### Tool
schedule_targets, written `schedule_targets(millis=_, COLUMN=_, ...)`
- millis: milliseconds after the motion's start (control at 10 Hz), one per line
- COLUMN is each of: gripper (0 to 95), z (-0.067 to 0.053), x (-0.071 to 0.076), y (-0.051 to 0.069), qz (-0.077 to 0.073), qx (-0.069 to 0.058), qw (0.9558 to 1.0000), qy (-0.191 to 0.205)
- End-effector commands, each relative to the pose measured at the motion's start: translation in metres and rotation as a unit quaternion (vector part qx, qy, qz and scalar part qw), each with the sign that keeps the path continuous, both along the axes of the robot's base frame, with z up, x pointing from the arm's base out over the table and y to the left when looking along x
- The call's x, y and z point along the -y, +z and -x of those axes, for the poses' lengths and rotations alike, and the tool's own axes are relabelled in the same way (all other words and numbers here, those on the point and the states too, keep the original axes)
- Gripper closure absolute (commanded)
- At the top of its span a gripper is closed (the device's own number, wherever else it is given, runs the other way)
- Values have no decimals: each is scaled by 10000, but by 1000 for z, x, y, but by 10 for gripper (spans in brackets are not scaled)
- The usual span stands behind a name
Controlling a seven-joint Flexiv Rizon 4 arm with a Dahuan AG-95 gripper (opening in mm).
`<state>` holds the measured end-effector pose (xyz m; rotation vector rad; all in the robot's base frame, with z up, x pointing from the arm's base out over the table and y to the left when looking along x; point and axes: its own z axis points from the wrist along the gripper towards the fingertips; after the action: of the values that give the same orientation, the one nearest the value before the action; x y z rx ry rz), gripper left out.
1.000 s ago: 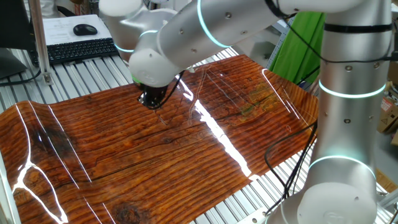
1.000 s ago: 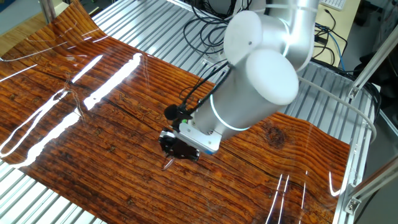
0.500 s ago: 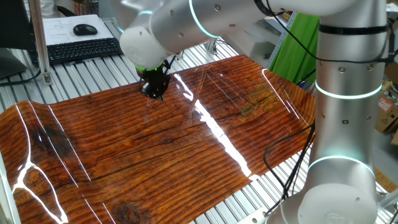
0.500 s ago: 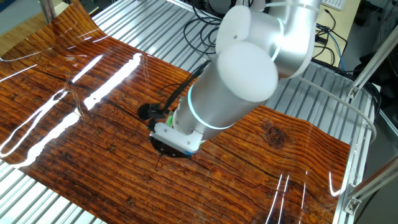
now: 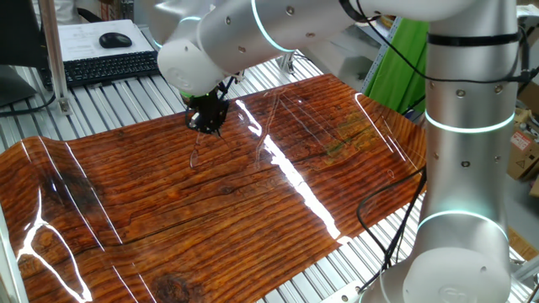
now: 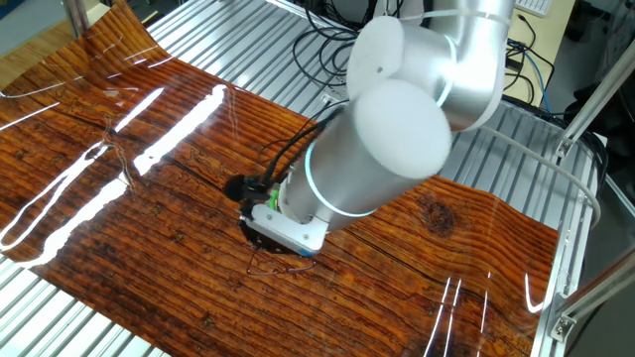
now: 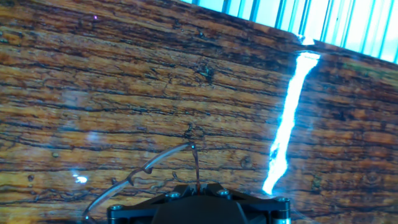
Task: Unfold the leg of the glasses (with one hand)
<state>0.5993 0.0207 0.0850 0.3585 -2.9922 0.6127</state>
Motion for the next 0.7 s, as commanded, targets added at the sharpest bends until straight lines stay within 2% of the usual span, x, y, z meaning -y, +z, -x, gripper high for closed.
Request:
schedule_targets(millis=100, gripper=950, z=-3, x=1, y=5, qz=120, qx=-41, qw=9999, qy=-14)
schedule_targets(millis=400, gripper=950, z=-3, x=3, y=10, qz=347, qx=-86, qw=9994, qy=-36)
schedule_targets(millis=700, gripper=950, z=-4, x=5, y=20, qz=331, qx=-191, qw=9992, qy=-84)
